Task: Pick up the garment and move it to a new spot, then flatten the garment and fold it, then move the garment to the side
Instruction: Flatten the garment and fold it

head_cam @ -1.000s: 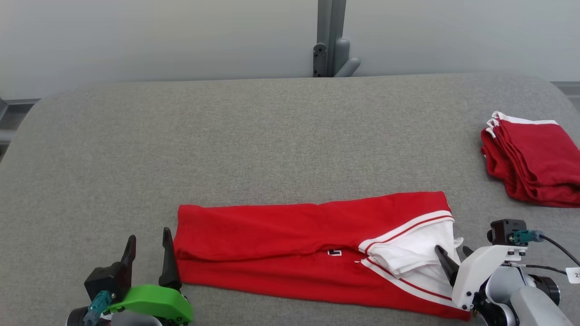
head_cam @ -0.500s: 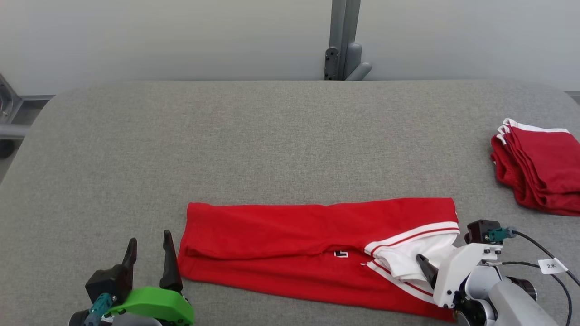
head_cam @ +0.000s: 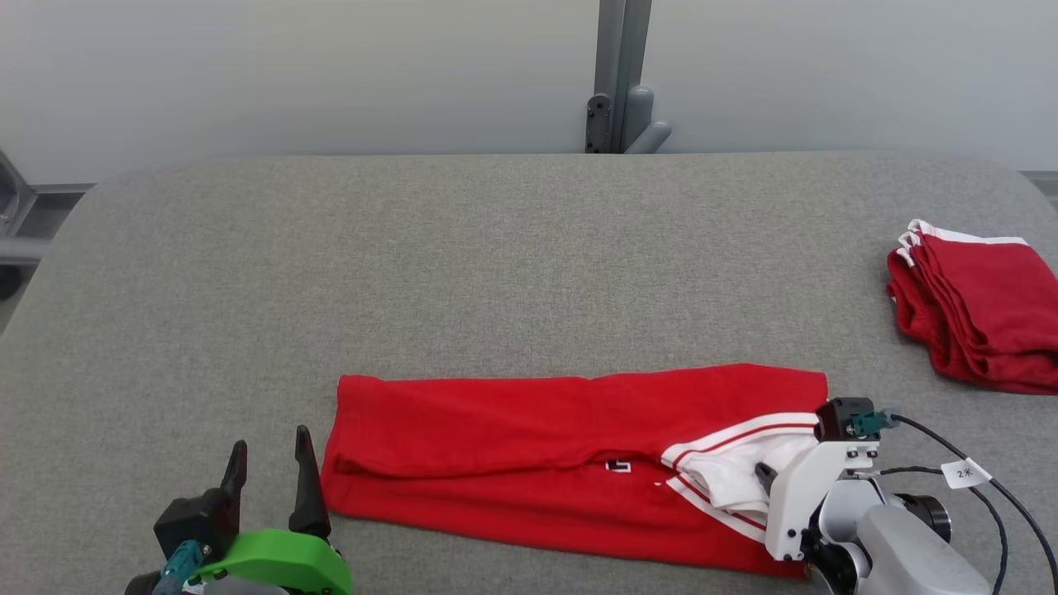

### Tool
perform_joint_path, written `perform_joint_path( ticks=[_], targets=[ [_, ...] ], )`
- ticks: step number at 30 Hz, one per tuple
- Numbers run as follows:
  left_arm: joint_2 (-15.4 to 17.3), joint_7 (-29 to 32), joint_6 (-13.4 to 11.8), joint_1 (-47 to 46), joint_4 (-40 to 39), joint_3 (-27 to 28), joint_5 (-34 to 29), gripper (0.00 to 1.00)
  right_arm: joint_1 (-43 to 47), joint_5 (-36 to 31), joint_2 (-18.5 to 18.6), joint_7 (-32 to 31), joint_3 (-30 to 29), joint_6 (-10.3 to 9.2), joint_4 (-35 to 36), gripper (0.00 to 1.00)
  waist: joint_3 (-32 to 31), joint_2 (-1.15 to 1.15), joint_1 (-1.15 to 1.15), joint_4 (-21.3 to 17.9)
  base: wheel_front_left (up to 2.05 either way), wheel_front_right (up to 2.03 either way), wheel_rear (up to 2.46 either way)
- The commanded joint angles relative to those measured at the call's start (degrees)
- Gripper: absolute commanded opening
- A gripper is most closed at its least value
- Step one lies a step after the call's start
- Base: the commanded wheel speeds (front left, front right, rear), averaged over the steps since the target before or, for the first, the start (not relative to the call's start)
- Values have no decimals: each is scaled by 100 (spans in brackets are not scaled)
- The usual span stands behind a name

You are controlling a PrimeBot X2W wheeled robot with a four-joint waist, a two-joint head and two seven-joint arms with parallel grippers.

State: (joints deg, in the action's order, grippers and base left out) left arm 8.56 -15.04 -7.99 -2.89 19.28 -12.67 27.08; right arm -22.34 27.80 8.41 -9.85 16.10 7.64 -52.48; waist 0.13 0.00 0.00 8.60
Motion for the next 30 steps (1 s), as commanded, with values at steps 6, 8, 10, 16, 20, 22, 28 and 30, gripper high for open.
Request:
perform_joint_path(
  ticks=[6,8,10,16,20,22,28,30],
  targets=[
    [7,-13,21,111,6,38,-87,100,-43,179,225,353,-68,-37,-87,0,-12,0,0,-151,0,0,0],
    [-5,-13,25,105,12,29,-88,100,-51,257,327,429,-81,-34,22,0,-22,0,0,-209,0,0,0],
    [-24,-13,34,97,5,9,-92,100,-23,341,462,475,-103,-27,163,0,-31,0,0,-278,0,0,0],
    [-60,-13,64,90,-30,-29,-105,100,165,614,953,392,-232,-23,739,0,-37,0,0,-511,0,0,0],
    [-86,-13,73,66,-47,-49,-124,100,287,715,1191,288,-349,-22,1111,0,-24,0,0,-608,0,0,0],
    [-96,-13,73,55,-48,-56,-134,100,378,772,1291,208,-429,-22,1377,0,-16,0,0,-665,0,0,0],
    [-121,-13,82,5,-21,-79,-141,100,657,955,1188,-86,-542,-21,2373,0,-2,0,0,-749,0,0,0],
    [-125,-13,93,-23,-1,-91,-146,100,755,964,1098,-207,-490,-19,2716,0,-3,0,0,-742,0,0,0]
  ],
)
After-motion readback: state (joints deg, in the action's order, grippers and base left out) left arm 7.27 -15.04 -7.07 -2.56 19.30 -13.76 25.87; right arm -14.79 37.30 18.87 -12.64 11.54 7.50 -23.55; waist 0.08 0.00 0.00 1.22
